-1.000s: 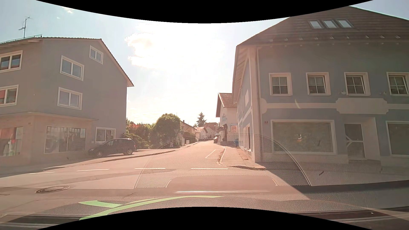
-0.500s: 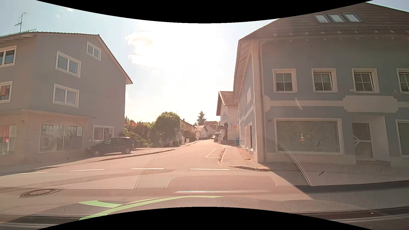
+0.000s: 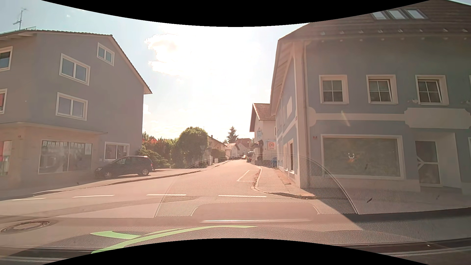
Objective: Follow the waypoints while adhering to traffic rules and regulations
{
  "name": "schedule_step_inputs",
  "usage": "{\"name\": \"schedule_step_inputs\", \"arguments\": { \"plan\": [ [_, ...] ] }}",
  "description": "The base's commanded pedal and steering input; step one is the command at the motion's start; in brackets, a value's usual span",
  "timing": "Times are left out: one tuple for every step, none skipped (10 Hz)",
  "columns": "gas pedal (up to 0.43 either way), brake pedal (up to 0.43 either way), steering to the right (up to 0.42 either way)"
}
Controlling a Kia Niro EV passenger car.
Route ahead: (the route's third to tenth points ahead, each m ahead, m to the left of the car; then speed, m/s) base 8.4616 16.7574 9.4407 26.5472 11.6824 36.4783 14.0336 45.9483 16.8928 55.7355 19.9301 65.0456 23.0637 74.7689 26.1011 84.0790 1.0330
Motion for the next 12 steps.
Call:
{"name": "schedule_step_inputs", "arguments": {
  "plan": [
    [0.0,0.0,-0.057],
    [0.0,0.024,-0.097],
    [0.0,0.049,-0.135],
    [0.0,0.122,-0.154],
    [0.0,0.159,-0.17],
    [0.0,0.159,-0.188],
    [0.0,0.159,-0.206],
    [0.0,0.165,-0.228],
    [0.0,0.165,-0.248],
    [0.0,0.177,-0.27],
    [0.0,0.195,-0.291],
    [0.0,0.22,-0.302]
  ]
}}
